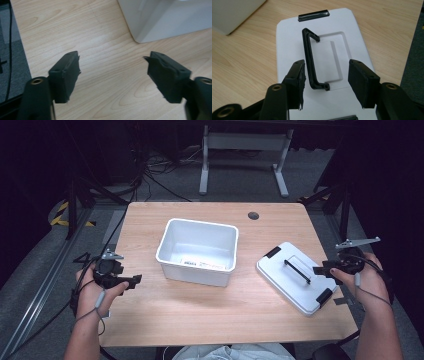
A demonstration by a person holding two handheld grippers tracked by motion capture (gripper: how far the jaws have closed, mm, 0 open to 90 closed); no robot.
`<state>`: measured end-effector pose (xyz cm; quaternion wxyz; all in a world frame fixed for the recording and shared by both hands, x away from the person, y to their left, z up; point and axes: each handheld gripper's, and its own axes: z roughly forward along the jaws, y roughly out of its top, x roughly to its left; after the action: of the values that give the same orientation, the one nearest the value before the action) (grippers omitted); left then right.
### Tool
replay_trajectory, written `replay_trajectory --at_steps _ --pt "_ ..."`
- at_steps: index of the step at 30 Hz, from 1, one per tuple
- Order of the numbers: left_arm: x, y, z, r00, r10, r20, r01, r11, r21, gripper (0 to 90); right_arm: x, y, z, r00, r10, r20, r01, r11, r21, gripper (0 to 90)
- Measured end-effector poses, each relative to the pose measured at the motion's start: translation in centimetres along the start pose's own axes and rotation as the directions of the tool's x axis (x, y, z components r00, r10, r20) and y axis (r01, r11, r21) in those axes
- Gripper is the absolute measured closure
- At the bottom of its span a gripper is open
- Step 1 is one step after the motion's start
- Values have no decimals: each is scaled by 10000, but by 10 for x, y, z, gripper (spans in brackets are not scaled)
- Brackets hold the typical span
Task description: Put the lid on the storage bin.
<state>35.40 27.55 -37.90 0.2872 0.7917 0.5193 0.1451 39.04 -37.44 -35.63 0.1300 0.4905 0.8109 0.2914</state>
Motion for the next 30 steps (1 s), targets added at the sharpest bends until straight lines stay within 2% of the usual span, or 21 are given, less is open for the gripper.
replay_trajectory --at_steps 1,2,6,10,16,18,21,24,28,30 --pt "-1 1 0 10000 84 19 -84 10000 -9 290 0 0 0 10000 0 0 0 10000 0 481" --pt "-2 2 -2 9993 362 3 -362 9990 -261 306 1 -1 0 9999 -104 -14 104 9999 37 481" --pt "-5 4 -4 9987 499 51 -495 9975 -501 306 1 -3 0 9998 -90 -181 87 9998 -178 489" --pt "-7 6 -7 9996 216 156 -204 9971 -739 305 0 -4 0 9997 -20 -244 13 9996 -280 493" --pt "-10 7 -7 9990 441 93 -433 9961 -769 307 3 -3 5 9995 2 -305 -8 9998 -197 490" --pt "-12 7 -6 9984 533 182 -519 9963 -679 307 6 -1 7 9996 -150 -249 145 9997 -191 488" --pt "-14 6 -3 9972 692 283 -672 9955 -666 307 10 2 14 9991 -396 -125 397 9992 50 487" --pt "-15 5 -2 9965 775 324 -750 9946 -711 307 12 4 21 9979 -626 -190 630 9978 189 488" --pt "-17 4 0 9954 838 457 -807 9946 -658 307 18 8 40 9950 -951 -315 971 9929 688 503" --pt "-16 4 1 9949 897 461 -868 9943 -621 307 18 8 43 9947 -966 -340 989 9924 735 505"
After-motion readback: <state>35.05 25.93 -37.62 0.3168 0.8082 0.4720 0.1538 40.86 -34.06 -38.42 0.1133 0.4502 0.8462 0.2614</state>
